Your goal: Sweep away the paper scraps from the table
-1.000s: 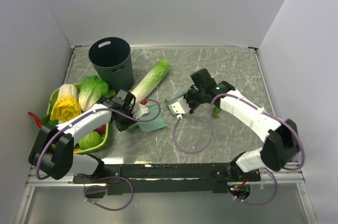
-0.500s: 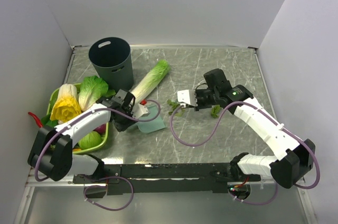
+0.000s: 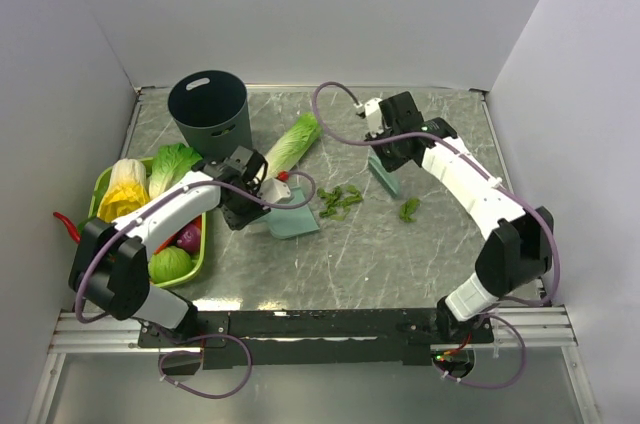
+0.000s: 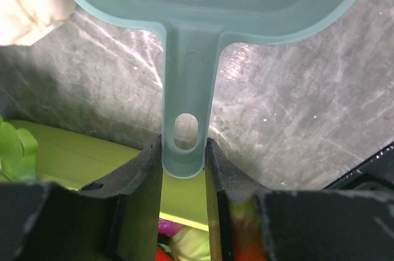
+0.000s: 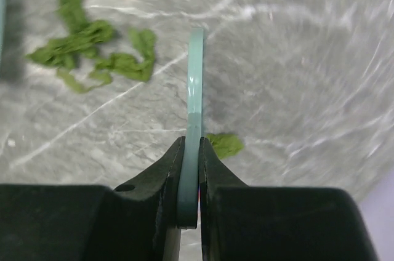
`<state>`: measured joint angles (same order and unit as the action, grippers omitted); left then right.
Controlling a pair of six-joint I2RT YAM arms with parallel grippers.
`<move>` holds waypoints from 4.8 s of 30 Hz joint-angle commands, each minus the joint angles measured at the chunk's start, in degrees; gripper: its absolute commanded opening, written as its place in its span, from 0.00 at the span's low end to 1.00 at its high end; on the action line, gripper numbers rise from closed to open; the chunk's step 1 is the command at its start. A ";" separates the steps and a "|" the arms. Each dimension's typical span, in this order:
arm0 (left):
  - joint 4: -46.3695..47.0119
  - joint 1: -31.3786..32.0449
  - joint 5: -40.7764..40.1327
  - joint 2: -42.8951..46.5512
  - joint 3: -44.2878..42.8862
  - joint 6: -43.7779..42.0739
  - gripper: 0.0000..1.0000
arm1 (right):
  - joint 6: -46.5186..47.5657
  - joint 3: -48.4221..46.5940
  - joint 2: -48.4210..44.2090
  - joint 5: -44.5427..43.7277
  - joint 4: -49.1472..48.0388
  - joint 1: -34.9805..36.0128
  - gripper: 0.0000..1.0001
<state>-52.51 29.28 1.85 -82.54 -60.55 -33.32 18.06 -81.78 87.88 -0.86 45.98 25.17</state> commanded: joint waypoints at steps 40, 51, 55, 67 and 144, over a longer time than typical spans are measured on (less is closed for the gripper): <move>-2.94 9.75 -9.32 -4.38 -4.22 -2.62 0.01 | -17.97 1.79 -7.19 3.41 8.96 -0.20 0.00; -1.90 11.76 -6.25 -8.24 -5.10 0.70 0.01 | -27.73 5.23 -2.01 18.59 6.33 -3.02 0.00; 0.56 14.14 -4.66 -12.02 -6.50 3.17 0.01 | -28.96 0.14 2.20 22.29 5.26 -1.88 0.00; 9.61 12.47 -2.37 -10.36 -3.45 6.16 0.01 | -19.14 -6.99 -0.85 16.45 8.78 -0.73 0.00; 11.02 -16.97 -10.80 -0.78 -31.12 14.08 0.01 | -20.79 -7.96 4.59 6.22 1.75 -7.77 0.00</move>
<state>-41.15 14.81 -2.83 -86.65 -89.80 -18.87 -1.69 -90.39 92.55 4.45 49.47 17.58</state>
